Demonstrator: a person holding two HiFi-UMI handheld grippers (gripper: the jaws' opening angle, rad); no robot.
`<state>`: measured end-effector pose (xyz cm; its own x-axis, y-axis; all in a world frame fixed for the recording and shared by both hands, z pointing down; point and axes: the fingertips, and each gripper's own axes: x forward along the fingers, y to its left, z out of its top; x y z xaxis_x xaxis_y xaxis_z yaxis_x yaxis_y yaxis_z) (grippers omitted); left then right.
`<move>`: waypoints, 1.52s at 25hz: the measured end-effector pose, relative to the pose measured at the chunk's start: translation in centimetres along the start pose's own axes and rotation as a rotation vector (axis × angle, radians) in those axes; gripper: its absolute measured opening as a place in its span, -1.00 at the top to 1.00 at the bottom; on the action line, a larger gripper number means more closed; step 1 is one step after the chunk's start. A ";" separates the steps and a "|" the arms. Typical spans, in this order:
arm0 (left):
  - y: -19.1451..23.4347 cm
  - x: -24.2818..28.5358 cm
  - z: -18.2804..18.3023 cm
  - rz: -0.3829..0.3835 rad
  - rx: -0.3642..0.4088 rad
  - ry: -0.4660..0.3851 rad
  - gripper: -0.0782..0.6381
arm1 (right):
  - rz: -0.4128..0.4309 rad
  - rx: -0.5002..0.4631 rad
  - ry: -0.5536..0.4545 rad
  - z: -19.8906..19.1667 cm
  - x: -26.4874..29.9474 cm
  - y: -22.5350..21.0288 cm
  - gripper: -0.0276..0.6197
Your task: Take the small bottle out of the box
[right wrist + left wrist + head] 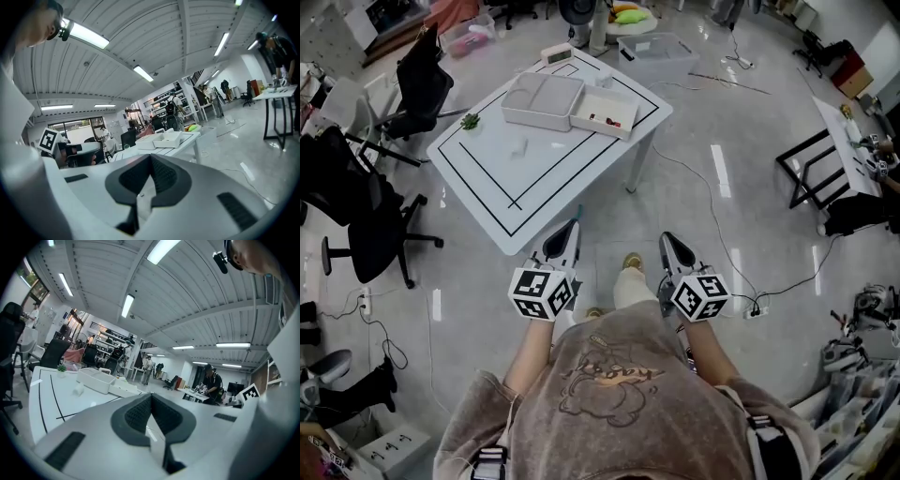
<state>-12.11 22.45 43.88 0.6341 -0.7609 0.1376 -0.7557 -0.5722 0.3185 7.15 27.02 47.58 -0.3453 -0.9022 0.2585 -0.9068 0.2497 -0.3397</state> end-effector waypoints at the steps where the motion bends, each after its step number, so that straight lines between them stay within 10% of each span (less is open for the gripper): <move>1: 0.2 0.1 0.1 -0.002 0.000 -0.002 0.76 | -0.002 -0.001 0.000 0.0 0.1 0.0 0.92; 38: 7.9 20.6 6.8 0.110 0.020 0.025 0.76 | 0.099 0.003 0.039 10.2 20.3 -12.3 0.92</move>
<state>-6.14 0.13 42.83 0.5507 -0.8117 0.1945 -0.8240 -0.4917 0.2814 13.74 2.05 47.73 -0.4421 -0.8589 0.2587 -0.8672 0.3355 -0.3681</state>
